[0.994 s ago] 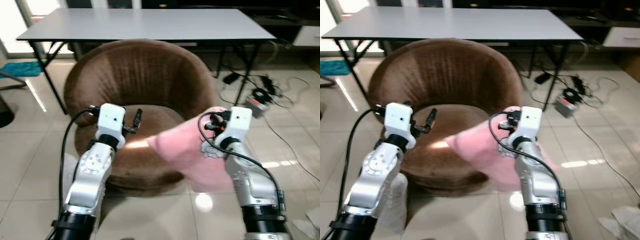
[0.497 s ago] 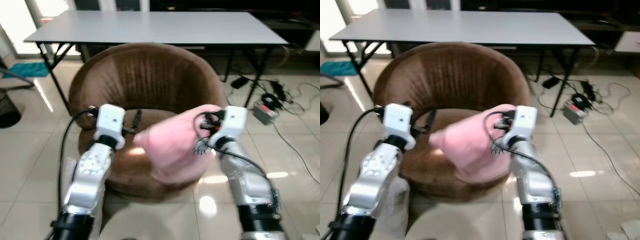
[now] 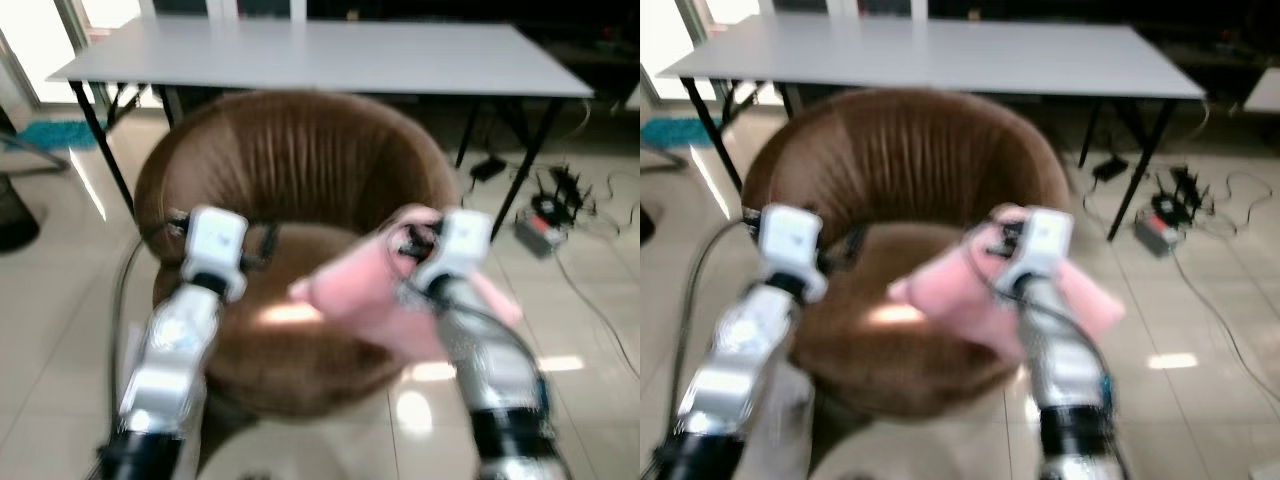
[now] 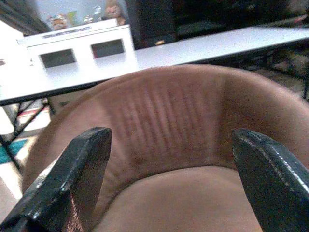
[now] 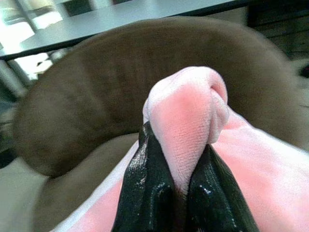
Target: Move the pillow to the sofa from floor
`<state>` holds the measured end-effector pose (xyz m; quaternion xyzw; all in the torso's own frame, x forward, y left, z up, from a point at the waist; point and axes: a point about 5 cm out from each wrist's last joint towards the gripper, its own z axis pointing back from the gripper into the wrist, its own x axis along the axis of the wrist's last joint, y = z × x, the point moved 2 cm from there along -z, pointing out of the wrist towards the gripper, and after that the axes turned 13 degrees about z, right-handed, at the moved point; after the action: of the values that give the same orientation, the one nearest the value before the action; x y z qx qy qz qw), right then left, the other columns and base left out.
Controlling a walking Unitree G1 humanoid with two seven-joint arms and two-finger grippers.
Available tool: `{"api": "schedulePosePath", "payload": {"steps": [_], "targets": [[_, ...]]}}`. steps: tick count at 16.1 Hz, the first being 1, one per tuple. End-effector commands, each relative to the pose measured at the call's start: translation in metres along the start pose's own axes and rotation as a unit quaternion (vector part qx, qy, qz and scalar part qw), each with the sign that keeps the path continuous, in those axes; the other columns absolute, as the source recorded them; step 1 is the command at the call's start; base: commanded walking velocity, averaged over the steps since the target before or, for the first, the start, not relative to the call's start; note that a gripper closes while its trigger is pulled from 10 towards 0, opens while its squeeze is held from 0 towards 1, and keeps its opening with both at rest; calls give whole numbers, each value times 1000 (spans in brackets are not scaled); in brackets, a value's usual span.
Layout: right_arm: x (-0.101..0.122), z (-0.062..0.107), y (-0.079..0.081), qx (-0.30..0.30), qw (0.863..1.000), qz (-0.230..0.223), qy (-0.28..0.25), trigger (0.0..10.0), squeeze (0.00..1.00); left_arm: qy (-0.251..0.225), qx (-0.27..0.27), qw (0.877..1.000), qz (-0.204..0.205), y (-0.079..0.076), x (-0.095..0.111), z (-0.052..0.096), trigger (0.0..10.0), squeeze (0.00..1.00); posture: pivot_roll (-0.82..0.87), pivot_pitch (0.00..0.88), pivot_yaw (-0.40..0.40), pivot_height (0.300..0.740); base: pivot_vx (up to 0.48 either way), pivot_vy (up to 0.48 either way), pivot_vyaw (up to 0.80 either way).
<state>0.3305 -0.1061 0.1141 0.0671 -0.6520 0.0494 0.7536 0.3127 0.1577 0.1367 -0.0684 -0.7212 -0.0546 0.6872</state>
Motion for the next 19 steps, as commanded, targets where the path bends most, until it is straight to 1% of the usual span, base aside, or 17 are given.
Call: {"api": "schedulePosePath", "payload": {"steps": [1,6,9,18,19], "targets": [[11,0,-12,-16,1000,6,-24,10000,0,-3,-15,1000,3,-8,2,-2,10000,0,55,0,9,740,345,0,0],[10,0,-12,-18,1000,5,-22,10000,0,-2,-17,1000,4,-9,2,-3,10000,0,55,0,10,740,344,0,0],[9,0,-11,-15,999,24,-20,10000,0,-2,-17,1000,4,-9,2,-3,10000,0,55,0,10,740,345,0,0],[11,0,-11,-13,999,34,-22,10000,0,1,-19,1000,5,-10,1,-3,10000,0,51,0,10,740,345,0,0],[11,0,-10,-11,999,36,-22,10000,0,1,-19,1000,5,-11,1,-2,10000,0,50,0,10,740,345,0,556]]}}
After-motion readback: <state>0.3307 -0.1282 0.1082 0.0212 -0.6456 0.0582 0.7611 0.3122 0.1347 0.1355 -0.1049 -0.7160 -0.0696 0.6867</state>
